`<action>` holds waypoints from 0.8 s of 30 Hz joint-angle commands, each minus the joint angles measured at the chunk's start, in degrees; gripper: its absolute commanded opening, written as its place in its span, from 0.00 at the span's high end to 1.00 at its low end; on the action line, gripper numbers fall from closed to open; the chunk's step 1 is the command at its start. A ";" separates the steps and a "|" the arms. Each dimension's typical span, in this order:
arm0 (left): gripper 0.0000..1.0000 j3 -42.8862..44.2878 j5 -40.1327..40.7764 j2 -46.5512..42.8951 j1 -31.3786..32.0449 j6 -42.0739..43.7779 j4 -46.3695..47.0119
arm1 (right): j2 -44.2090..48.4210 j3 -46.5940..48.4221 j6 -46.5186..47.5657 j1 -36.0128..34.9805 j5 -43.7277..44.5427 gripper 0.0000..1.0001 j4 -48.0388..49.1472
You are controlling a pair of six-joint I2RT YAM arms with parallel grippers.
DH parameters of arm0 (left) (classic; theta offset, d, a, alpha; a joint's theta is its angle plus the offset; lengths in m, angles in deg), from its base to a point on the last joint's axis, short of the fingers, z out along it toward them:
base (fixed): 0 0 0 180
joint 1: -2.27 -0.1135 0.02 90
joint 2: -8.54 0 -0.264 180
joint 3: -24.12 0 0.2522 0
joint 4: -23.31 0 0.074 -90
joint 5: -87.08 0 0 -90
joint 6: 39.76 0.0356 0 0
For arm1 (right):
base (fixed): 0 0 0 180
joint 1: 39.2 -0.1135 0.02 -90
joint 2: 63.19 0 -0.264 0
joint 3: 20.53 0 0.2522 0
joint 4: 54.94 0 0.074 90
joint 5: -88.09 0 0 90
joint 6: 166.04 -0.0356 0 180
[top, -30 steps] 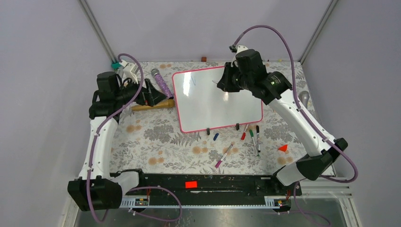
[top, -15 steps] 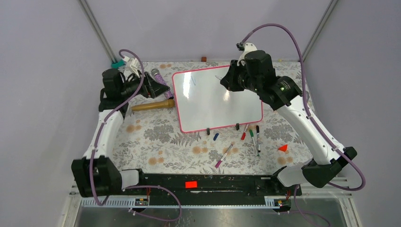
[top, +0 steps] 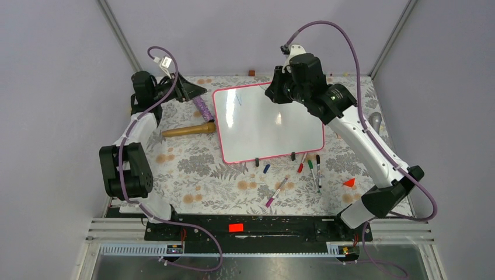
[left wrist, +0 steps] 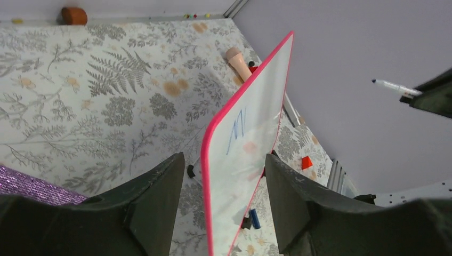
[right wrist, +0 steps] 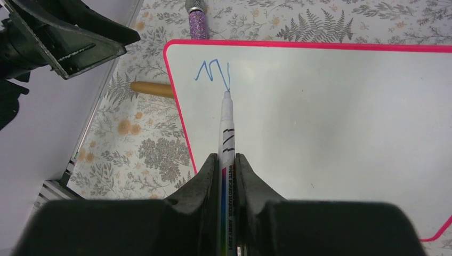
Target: Write a sentence on the whiteboard
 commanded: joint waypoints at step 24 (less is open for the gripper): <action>0.29 2.30 -7.91 12.07 4.70 -2.84 18.12 | -8.52 8.35 0.27 0.87 -3.64 1.00 2.90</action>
